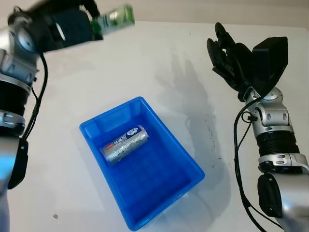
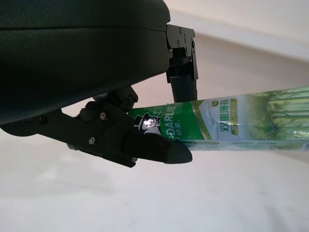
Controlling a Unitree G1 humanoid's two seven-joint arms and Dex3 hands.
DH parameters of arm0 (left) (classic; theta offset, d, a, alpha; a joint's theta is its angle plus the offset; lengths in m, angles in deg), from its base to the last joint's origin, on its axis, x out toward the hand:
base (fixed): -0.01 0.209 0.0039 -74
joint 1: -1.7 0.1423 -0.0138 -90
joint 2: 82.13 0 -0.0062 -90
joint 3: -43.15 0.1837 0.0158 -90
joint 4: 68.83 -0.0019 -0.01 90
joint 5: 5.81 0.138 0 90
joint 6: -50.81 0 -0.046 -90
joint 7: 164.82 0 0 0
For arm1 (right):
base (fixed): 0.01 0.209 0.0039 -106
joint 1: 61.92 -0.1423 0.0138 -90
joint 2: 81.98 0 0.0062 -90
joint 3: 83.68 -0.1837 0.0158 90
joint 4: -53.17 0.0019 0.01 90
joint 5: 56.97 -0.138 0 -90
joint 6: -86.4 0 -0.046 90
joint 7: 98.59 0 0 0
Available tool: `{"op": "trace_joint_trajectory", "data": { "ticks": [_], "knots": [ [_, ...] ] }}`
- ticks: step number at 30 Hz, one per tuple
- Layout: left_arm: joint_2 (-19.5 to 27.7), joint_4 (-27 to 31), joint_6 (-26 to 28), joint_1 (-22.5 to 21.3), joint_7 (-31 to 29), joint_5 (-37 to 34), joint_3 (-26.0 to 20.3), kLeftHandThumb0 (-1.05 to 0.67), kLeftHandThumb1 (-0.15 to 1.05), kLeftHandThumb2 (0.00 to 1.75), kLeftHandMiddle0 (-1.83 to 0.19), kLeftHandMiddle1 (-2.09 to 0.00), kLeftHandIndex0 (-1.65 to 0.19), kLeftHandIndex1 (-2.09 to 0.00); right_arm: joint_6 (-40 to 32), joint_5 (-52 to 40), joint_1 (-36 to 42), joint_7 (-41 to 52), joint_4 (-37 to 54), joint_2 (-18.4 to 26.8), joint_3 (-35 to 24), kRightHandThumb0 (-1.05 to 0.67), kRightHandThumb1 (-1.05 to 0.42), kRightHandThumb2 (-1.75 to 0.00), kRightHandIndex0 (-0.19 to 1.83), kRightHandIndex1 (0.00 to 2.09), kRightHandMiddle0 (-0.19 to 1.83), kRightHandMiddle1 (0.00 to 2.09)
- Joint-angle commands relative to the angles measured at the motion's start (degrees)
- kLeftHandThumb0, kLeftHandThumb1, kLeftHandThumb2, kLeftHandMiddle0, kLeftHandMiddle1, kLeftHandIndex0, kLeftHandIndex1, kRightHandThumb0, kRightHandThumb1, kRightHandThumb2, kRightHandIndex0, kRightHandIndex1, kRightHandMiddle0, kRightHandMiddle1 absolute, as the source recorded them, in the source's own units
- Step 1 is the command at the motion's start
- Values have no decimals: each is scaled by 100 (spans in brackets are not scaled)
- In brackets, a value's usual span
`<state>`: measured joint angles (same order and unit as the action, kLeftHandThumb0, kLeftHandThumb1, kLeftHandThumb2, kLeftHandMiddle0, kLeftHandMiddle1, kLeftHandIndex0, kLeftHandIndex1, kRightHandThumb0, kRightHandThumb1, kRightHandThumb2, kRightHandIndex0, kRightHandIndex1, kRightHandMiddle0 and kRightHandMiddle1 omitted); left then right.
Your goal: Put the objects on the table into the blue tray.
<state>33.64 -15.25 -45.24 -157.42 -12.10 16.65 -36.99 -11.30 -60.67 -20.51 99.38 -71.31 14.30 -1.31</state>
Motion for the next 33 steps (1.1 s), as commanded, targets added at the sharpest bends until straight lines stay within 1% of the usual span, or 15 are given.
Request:
{"op": "trace_joint_trajectory", "data": {
  "ticks": [1,4,9,10,12,14,17,23,24,25,27,28,30,31,33],
  "knots": [
    [174,701,155,93,-540,-354,-199,-32,105,26,-101,-209,-63,-209,-24,-18,-47,-11,60,43,-10,-63,-105,-59,-19,0,-19,0],
    [337,2015,859,545,-1471,-784,-294,-32,105,24,-94,-209,-55,-209,-33,-9,-46,-16,72,52,-4,-64,-105,-59,-19,0,-19,0],
    [562,4159,2469,1257,-2738,-1479,-308,-32,105,27,-83,-209,-46,-209,16,-18,-89,23,-5,47,-3,-63,-105,-60,-19,0,-19,0],
    [593,4543,2823,1378,-2936,-1652,-318,-31,105,26,-82,-209,-45,-209,25,-24,-97,34,-17,43,-4,-63,-105,-60,-19,0,-19,0],
    [713,5202,3199,1587,-3253,-1843,-273,-33,105,24,-81,-209,-44,-209,49,-18,-111,52,-41,43,6,-63,-105,-60,-19,0,-19,0],
    [891,5716,3677,1653,-3611,-2017,-145,-31,105,19,-77,-209,-36,-209,39,-17,-121,44,-41,34,4,-63,-105,-60,-19,0,-19,0],
    [1187,6004,3890,1570,-4210,-2196,132,-33,105,11,-75,-209,-23,-209,33,-2,-125,34,-28,36,11,-62,-105,-60,-19,0,-19,0],
    [1395,5792,3312,1572,-4762,-2264,411,-38,98,5,-66,-209,-12,-209,76,1,-135,39,-48,42,8,-63,-105,-60,-19,0,-19,0],
    [1389,5716,3181,1568,-4845,-2264,453,-39,97,5,-52,-209,-1,-209,68,-2,-135,46,-46,45,8,-63,-105,-60,-19,0,-19,0],
    [1390,5647,3037,1555,-4936,-2232,516,-40,96,5,-34,-195,8,-193,70,-1,-136,48,-48,47,8,-63,-105,-60,-19,0,-19,0],
    [1373,5559,2814,1584,-5020,-2163,590,-41,95,5,-24,-151,10,-159,70,-1,-135,49,-44,46,7,-63,-105,-60,-19,0,-19,0],
    [1370,5528,2712,1574,-5065,-2108,644,-39,94,5,-22,-115,9,-134,66,-3,-135,47,-42,45,5,-63,-105,-60,-19,0,-19,0],
    [1381,5520,2554,1518,-5130,-1958,739,-36,95,5,-24,-66,3,-95,89,2,-136,36,-64,42,2,-63,-105,-60,-19,0,-19,0],
    [1387,5525,2517,1499,-5145,-1894,753,-29,97,6,-23,-44,-2,-64,119,8,-137,39,-87,46,3,-63,-105,-60,-19,0,-19,0],
    [1342,5476,2521,1514,-5116,-1900,678,-19,102,6,-21,-26,-9,-31,147,4,-137,50,-100,48,1,-63,-105,-60,-19,0,-19,0]
  ]
}}
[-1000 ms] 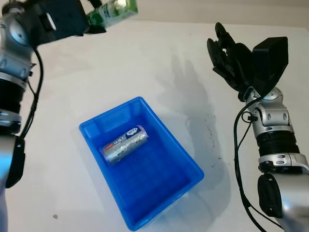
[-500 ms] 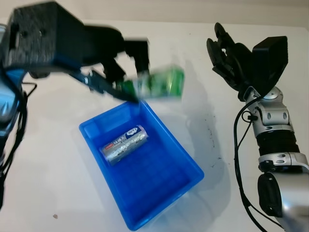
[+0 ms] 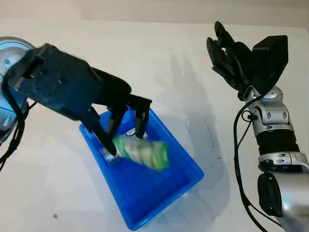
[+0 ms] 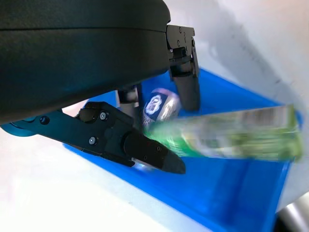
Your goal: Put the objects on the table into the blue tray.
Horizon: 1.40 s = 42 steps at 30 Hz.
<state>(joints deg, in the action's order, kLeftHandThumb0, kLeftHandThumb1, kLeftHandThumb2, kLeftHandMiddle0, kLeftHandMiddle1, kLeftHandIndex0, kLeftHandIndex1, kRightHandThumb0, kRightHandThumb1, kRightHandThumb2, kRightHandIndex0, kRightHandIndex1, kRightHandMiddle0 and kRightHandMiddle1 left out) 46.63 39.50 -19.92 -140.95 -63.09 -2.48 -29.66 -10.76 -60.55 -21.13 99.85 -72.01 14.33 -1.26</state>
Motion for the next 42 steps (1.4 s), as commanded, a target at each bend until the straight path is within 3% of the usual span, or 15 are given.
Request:
{"op": "trace_joint_trajectory", "data": {
  "ticks": [1,3,7,9,11,12,13,14,16,18,22,27,30,37,42],
  "knots": [
    [-5,-16,80,-100,59,-31,-133,-13,104,13,-17,-16,-10,-19,83,-6,-71,2,-12,48,-1,-63,-105,-60,-19,0,-19,0],
    [-127,-22,234,14,348,-130,-340,-7,104,24,-15,-10,-10,-12,64,-5,-63,1,20,52,1,-63,-105,-60,-19,0,-19,0],
    [-373,77,838,59,981,-188,-592,-7,73,100,-12,-7,-8,-6,72,-13,-63,5,7,48,-7,-63,-105,-61,-19,0,-19,0],
    [-594,17,1012,95,1397,-288,-817,-9,63,118,-20,-12,-10,-6,97,-9,-65,0,1,42,-5,-63,-105,-61,-19,0,-19,0],
    [-820,-179,980,132,1885,-341,-1056,-22,59,127,-20,-14,-14,-8,147,-13,-69,7,-2,34,-4,-62,-105,-61,-19,0,-19,0],
    [-960,-329,969,159,2118,-432,-1227,-29,59,127,-21,-14,-16,-10,152,-21,-70,3,11,24,-8,-62,-105,-62,-19,0,-19,0],
    [-1115,-465,997,195,2415,-496,-1416,-36,67,115,-21,-13,-18,-11,145,-27,-73,-1,23,16,-9,-62,-105,-62,-19,0,-19,0],
    [-1212,-552,1027,222,2623,-556,-1536,-44,82,87,-22,-10,-19,-13,138,-31,-75,-6,31,11,-10,-62,-105,-63,-19,0,-19,0],
    [-1483,-772,973,257,3286,-533,-1801,-48,97,60,-24,-9,-20,-16,147,-28,-82,-7,16,10,-6,-63,-105,-63,-19,0,-19,0],
    [-1897,-1005,983,286,4186,-529,-2197,-47,103,49,-30,-11,-23,-19,165,-28,-85,3,-1,12,-4,-63,-105,-63,-19,0,-19,0],
    [-2357,-1991,570,183,5302,-774,-2898,-53,105,55,-32,-12,-23,-22,183,-33,-123,25,-52,19,-7,-63,-105,-64,-19,0,-19,0],
    [-2487,-3396,395,-51,5938,-1003,-3264,-73,105,50,-1,-2,4,-9,180,-3,-173,-5,-94,32,3,-63,-105,-65,-19,0,-19,0],
    [-2459,-4197,86,-99,6123,-952,-3232,-78,105,59,17,0,18,-1,190,11,-183,-16,-105,36,10,-63,-105,-67,-19,0,-19,0],
    [-2427,-5555,-522,-232,6465,-750,-3057,-70,105,67,19,0,19,0,94,-32,-199,-30,-84,19,-22,-64,-105,-70,-19,0,-19,0],
    [-2424,-6414,-812,-317,6224,-700,-2912,-77,105,67,19,0,19,0,4,-112,-217,-102,-49,-40,-62,-64,-105,-73,-19,0,-19,0]
  ]
}}
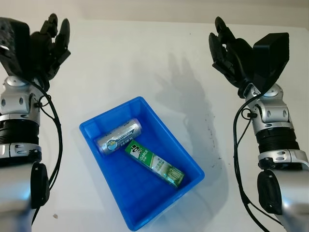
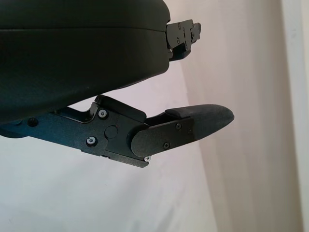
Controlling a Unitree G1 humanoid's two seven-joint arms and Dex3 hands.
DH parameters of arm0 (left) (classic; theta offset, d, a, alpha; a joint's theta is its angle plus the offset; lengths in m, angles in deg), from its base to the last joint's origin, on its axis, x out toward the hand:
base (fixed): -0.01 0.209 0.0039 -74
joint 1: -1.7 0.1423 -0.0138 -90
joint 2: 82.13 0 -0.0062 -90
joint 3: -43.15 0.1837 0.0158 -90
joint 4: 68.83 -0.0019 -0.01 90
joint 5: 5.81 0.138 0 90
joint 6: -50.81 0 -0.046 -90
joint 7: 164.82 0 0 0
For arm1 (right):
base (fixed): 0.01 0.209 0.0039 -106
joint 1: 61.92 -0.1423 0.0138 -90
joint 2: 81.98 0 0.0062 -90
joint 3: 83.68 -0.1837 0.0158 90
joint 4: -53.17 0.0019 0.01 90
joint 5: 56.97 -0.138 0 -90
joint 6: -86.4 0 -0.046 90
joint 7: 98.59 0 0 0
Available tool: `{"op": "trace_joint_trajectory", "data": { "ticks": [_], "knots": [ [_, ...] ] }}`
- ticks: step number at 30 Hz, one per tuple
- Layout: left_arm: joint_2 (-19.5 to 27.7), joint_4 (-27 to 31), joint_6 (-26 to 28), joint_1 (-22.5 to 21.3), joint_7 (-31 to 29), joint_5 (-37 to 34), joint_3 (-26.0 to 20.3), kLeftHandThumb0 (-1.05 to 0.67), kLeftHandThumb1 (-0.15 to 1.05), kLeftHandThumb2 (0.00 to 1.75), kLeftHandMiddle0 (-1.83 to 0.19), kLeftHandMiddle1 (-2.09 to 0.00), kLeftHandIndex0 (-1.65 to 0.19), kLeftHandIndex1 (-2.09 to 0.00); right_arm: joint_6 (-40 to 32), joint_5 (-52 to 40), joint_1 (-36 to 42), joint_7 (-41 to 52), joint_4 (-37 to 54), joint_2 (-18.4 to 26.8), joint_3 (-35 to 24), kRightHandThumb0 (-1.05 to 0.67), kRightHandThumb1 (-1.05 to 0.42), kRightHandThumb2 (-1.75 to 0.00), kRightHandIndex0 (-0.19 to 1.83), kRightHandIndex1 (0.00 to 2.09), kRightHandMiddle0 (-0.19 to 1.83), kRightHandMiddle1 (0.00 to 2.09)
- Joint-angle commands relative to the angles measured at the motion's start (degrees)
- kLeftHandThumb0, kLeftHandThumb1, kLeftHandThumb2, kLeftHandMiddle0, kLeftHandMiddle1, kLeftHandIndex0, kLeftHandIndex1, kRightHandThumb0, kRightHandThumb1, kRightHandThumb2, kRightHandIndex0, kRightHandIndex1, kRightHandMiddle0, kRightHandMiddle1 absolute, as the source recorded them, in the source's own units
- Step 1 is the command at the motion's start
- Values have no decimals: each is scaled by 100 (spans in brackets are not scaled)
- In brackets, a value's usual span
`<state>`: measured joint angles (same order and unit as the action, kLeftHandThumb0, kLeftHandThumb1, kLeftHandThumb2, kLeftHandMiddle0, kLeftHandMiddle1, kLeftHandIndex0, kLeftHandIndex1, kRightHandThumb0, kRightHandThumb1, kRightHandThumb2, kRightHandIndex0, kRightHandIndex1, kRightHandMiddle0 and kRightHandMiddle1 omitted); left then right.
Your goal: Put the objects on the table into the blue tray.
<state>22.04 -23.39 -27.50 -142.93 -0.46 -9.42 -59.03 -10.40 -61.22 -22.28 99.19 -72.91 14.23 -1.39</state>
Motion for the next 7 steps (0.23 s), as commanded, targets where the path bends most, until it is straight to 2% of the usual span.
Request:
{"op": "trace_joint_trajectory", "data": {
  "ticks": [1,7],
  "knots": [
    [-15,-198,-92,-108,-49,-30,24,-78,105,68,19,0,19,0,-36,-58,-101,-68,36,-48,-55,-64,-105,-73,-19,0,-19,0],
    [-310,-336,-195,-14,47,-225,-72,-80,105,66,19,0,19,0,6,-72,-71,-140,-5,-65,-32,-66,-105,-72,-19,0,-19,0]
  ]
}}
